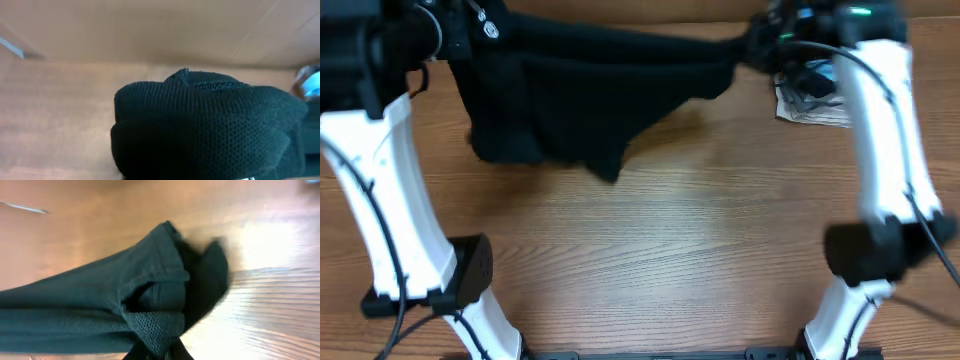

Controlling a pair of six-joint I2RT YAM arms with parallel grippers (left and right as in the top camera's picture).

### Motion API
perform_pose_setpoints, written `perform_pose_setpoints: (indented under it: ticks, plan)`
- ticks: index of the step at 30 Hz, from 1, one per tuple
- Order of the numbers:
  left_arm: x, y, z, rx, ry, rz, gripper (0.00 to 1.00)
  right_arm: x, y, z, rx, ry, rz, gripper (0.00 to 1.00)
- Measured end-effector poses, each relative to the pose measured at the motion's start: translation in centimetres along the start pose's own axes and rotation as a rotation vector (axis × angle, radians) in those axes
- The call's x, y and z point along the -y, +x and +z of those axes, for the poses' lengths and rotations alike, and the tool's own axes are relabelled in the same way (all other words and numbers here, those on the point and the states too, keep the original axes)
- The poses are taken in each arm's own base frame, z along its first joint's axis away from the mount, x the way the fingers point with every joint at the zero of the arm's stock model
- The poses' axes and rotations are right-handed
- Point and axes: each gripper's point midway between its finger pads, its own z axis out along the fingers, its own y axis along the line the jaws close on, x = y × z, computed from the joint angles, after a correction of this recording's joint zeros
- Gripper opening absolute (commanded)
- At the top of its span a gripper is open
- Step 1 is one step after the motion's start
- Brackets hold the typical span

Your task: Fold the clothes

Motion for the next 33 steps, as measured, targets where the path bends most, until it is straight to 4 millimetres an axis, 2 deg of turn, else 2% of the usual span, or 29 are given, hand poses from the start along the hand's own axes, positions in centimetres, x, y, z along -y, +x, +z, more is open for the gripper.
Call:
perform_pose_setpoints:
  ticks: [3, 6, 9, 12, 14, 17, 19, 22, 27, 30, 33]
  plan:
    - [0.6, -1.6, -3.2, 0.103, 0.023, 0.007, 0.04, -1.7, 0.3, -6.2, 0.102, -0.025, -0.037, 0.04]
    - [1.2, -2.4, -5.9, 0.173, 0.051, 0.014, 0.04, -2.3, 1.3, -10.2, 0.156, -0.034, -0.051, 0.04]
    - [1.9, -2.2, -7.4, 0.189, 0.085, 0.019, 0.04, -2.3, 2.8, -12.1, 0.152, -0.021, -0.045, 0.04]
    - [2.6, -1.1, -8.0, 0.154, 0.129, 0.019, 0.04, -1.9, 4.3, -12.7, 0.122, 0.011, -0.029, 0.04]
    - [3.0, 0.0, -8.0, 0.11, 0.16, 0.014, 0.04, -1.3, 4.7, -12.5, 0.102, 0.037, -0.02, 0.04]
    - [3.5, 1.7, -7.2, 0.029, 0.198, 0.008, 0.04, 0.0, 5.5, -11.2, 0.051, 0.074, 0.005, 0.04]
    - [3.9, 1.8, -6.3, 0.004, 0.22, 0.009, 0.04, 1.0, 6.1, -10.0, 0.011, 0.092, 0.022, 0.04]
    - [4.5, 2.4, -3.7, -0.057, 0.249, 0.038, 0.04, 2.5, 6.9, -8.1, -0.045, 0.118, 0.043, 0.04]
    - [6.3, 4.2, 2.2, -0.193, 0.29, 0.101, 0.04, 5.4, 8.7, -4.8, -0.138, 0.176, 0.082, 0.04]
    - [7.0, 5.2, 4.7, -0.251, 0.304, 0.127, 0.04, 6.7, 9.6, -3.3, -0.177, 0.197, 0.1, 0.04]
    - [7.7, 6.0, 6.2, -0.288, 0.317, 0.153, 0.04, 7.9, 10.4, -1.9, -0.206, 0.209, 0.113, 0.04]
